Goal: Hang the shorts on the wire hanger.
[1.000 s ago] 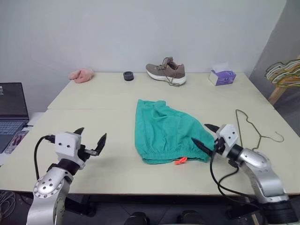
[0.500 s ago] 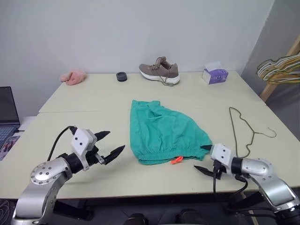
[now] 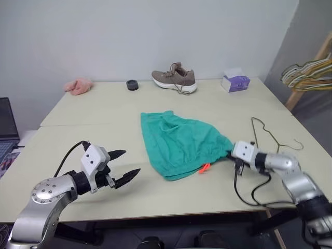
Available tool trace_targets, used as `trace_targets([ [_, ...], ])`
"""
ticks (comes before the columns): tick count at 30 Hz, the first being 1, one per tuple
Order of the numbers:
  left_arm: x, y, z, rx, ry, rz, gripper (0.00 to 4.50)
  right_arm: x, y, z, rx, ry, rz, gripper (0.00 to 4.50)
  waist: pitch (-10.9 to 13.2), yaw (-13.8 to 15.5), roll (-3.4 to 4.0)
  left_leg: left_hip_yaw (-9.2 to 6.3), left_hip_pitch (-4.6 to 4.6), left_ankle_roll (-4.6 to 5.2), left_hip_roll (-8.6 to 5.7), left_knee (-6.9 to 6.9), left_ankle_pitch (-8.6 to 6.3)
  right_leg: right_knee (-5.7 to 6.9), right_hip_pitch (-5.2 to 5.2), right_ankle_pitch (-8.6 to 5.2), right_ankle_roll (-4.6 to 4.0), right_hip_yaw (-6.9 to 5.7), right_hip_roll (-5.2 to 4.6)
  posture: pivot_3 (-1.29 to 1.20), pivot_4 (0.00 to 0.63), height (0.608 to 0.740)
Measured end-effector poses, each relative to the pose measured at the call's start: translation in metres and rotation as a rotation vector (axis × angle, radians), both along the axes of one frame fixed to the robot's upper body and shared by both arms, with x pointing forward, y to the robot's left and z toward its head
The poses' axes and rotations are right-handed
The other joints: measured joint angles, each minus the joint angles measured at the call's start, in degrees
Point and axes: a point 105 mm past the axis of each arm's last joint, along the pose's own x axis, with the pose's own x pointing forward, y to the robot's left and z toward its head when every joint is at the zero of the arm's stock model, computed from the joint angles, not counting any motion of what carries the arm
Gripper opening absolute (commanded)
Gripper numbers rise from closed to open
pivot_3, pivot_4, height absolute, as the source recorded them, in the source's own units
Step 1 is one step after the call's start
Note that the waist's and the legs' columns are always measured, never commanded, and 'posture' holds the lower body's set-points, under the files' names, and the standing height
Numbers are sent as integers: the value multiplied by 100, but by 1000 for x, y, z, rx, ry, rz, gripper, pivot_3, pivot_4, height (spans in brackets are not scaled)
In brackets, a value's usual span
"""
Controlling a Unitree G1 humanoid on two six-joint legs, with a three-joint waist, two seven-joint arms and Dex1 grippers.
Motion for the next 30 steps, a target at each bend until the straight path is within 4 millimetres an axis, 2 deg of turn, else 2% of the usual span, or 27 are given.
trace_targets([
  [4,-2,-1,-2,-1,11,0,4500,42,-24,33,-140,-105,-19,23,8,-56,5,-5,-2,0,5,-6,0,0,-2,2,-24,-7,3,-130,0,740],
  [7,-4,-1,-3,-2,13,-5,4500,49,-21,37,-220,-84,60,23,7,-76,4,-11,-4,-1,7,-12,-1,-1,-3,7,-44,-11,4,-129,0,740],
  [11,-9,0,-8,-7,24,-8,4500,34,-14,18,-318,24,237,1207,7,-99,4,-7,-13,6,4,-10,-12,-11,-5,5,-40,-5,-1,-127,0,740],
  [13,-10,1,-10,-8,25,-15,4500,26,-15,11,-368,56,305,1968,8,-105,5,-5,-17,8,1,-8,-13,-12,-9,5,-40,-4,-3,-130,0,740],
  [15,-10,2,-10,-9,19,-18,4500,19,-21,12,-419,73,356,2658,8,-103,7,-6,-16,8,0,-5,-13,-11,-7,5,-40,-4,-4,-135,0,740],
  [18,-8,12,-17,-9,38,3,4500,5,-43,25,-492,127,388,3739,13,-89,17,-7,-14,9,1,-4,-13,-8,-7,5,-40,-6,-4,-147,0,740],
  [20,-6,19,-20,-7,47,28,4500,-7,-45,36,-440,166,393,4465,12,-97,16,-14,-13,9,6,-3,-14,-4,-6,4,-39,-11,-1,-153,0,740],
  [23,-1,23,-16,-1,28,37,4500,-30,-22,43,-287,235,446,4465,10,-130,20,-13,-5,9,11,-3,-14,3,-6,2,-34,-9,2,-165,0,740],
  [27,2,32,-15,12,27,57,4500,-77,34,40,-102,290,600,4465,8,-146,25,-16,-6,7,17,-4,-15,6,-9,-14,-7,-11,7,-178,0,740],
  [30,2,31,-15,11,29,51,4500,-90,73,34,12,265,620,4465,9,-136,25,-15,-6,6,11,3,-15,7,-7,-8,1,-7,5,-177,0,740],
])
